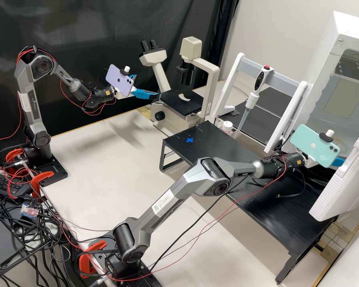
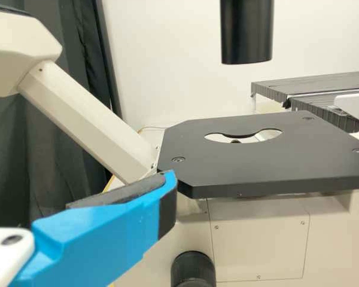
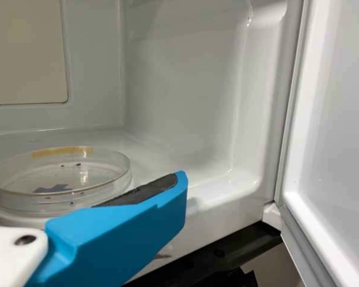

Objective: Move the petri dish to the microscope

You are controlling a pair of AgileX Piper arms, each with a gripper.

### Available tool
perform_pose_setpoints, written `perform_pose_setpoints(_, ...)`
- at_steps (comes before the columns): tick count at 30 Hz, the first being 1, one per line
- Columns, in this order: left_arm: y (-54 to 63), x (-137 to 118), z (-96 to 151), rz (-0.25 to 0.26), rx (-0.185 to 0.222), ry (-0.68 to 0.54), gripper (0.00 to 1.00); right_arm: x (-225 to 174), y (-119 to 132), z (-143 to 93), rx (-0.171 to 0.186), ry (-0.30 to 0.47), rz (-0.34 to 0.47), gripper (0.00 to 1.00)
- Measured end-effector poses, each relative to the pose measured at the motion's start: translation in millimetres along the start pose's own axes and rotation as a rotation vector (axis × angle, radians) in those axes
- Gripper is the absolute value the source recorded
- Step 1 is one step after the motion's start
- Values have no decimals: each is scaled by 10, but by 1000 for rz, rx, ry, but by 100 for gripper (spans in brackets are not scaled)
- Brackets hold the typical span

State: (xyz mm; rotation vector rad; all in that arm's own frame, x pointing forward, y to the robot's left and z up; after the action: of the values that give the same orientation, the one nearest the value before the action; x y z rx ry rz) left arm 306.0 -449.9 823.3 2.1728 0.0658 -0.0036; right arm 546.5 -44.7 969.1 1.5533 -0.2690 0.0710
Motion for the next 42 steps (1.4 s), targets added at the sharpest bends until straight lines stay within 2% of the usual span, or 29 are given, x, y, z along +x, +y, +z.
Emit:
perform_pose_setpoints(1,0,0,0,0,0,0,100,8,-2,12,-6,1,-1,100)
perform_pose_setpoints(2,0,0,0,0,0,0,100,11,3,26,-10,0,0,0)
perform_pose_setpoints(5,0,0,0,0,0,0,100,21,7,28,-11,3,2,0)
perform_pose_setpoints(12,0,0,0,0,0,0,100,37,5,8,-46,15,-11,0)
perform_pose_setpoints(22,0,0,0,0,0,0,100,61,6,-19,-64,28,-30,0)
perform_pose_setpoints(24,0,0,0,0,0,0,100,63,7,-26,-62,28,-36,0)
perform_pose_setpoints(30,0,0,0,0,0,0,100,67,6,-45,-21,27,-59,0)
perform_pose_setpoints(31,0,0,0,0,0,0,100,67,0,-45,-27,28,-66,0)
perform_pose_setpoints(37,0,0,0,0,0,0,100,66,-16,-39,-10,21,-95,0)
perform_pose_setpoints(42,0,0,0,0,0,0,100,64,-8,-23,-20,19,-101,0)
